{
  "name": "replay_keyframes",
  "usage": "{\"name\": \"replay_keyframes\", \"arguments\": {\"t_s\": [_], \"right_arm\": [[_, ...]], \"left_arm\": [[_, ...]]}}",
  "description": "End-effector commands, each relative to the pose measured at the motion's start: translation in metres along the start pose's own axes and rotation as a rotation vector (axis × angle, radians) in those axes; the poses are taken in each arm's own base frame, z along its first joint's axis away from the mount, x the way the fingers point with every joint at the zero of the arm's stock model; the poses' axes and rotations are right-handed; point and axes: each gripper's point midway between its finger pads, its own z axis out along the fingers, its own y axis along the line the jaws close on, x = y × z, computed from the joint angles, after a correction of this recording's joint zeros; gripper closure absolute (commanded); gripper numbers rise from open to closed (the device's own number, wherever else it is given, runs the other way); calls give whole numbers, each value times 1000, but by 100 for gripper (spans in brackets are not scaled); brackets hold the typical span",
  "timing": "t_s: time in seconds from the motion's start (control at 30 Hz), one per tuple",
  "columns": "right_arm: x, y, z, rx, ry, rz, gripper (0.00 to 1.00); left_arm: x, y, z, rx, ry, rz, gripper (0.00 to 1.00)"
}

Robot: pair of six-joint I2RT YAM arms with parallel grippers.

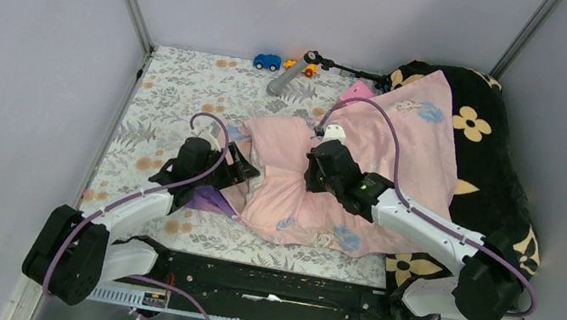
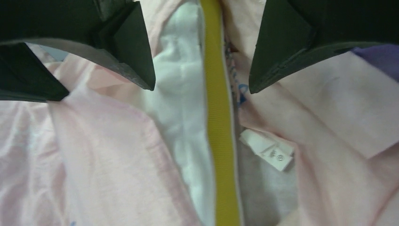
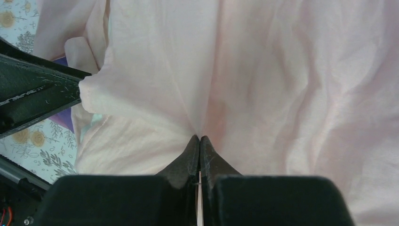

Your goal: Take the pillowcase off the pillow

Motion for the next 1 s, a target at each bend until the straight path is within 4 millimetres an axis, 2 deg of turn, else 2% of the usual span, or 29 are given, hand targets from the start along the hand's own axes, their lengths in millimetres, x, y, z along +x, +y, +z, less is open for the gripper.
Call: {"name": "replay_keyframes", "arguments": {"t_s": [0.0,0.1,0.2,0.33,0.37,0.43,0.5,0.53,0.63,0.8,0.87,0.9,0.97], "right_arm": [[-18,9,-13,-66,-62,32,100],[-19,11,-16,-80,-66,31,100],[-22,16,-20,-108,-73,30,100],[-22,21,-25,-143,-70,27,100],[-22,20,-27,-142,-72,28,100],[-20,13,-27,-109,-71,29,100],[-19,-2,-29,-47,-68,33,100],[-19,-11,-30,-22,-66,44,100],[-25,-33,-35,13,-78,94,100],[-38,-73,-50,190,-140,106,100],[-48,-82,-59,233,-191,128,100],[-52,-77,-62,206,-209,134,100],[-58,-49,-64,44,-210,113,100]], "left_arm": [[-10,-40,-3,199,-23,-1,22],[-5,-41,4,213,14,-18,24],[2,-31,14,176,51,-47,32],[8,-32,21,215,70,-83,39],[9,-34,22,233,77,-88,45],[4,-40,23,253,81,-77,65],[-9,-42,20,226,40,-43,84],[-17,-40,18,190,6,-6,90],[-45,-27,4,46,-118,52,100],[-75,-25,-27,-45,-272,57,100],[-83,-22,-38,-71,-334,28,100],[-85,-21,-42,-74,-355,13,100],[-84,-27,-45,-28,-362,10,100]]}}
